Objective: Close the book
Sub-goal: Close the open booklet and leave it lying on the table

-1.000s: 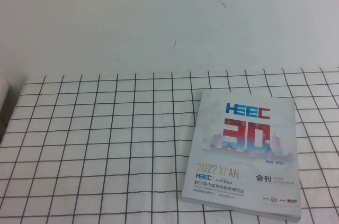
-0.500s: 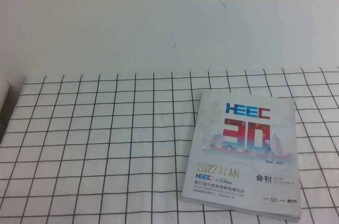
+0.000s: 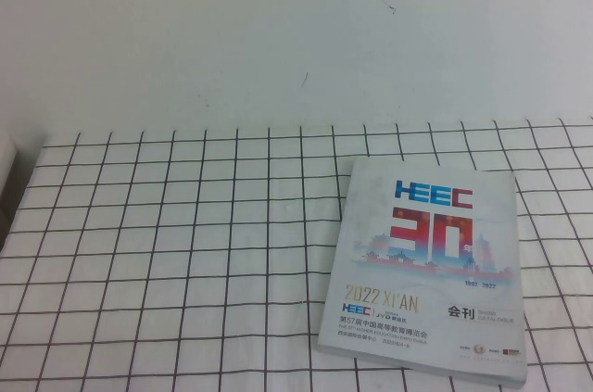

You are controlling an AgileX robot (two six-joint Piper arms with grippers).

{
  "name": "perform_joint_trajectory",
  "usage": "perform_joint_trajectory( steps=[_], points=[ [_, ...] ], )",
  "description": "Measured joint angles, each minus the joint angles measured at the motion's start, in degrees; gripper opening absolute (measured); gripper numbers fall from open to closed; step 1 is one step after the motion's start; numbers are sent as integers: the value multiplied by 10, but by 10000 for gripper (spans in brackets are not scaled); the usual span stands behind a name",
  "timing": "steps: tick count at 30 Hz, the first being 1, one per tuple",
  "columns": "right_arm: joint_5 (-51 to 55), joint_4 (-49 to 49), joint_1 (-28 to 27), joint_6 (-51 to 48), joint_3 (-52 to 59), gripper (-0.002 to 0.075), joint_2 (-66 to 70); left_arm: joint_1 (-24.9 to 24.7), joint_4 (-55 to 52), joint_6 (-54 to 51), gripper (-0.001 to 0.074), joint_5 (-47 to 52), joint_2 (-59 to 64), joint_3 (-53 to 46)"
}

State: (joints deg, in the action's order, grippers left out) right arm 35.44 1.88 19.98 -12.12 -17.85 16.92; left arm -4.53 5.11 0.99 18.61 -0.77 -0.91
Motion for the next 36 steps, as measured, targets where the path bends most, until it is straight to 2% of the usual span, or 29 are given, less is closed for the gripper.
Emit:
perform_joint_trajectory(
  steps=[10,17,36],
  points=[
    [0,0,0,0,0,-3,0,1,-1,-18,-2,1,0,0],
    [0,0,0,0,0,-3,0,19,-1,-20,-2,1,0,0],
    [0,0,0,0,0,-3,0,19,-2,-20,-2,1,0,0]
  ],
)
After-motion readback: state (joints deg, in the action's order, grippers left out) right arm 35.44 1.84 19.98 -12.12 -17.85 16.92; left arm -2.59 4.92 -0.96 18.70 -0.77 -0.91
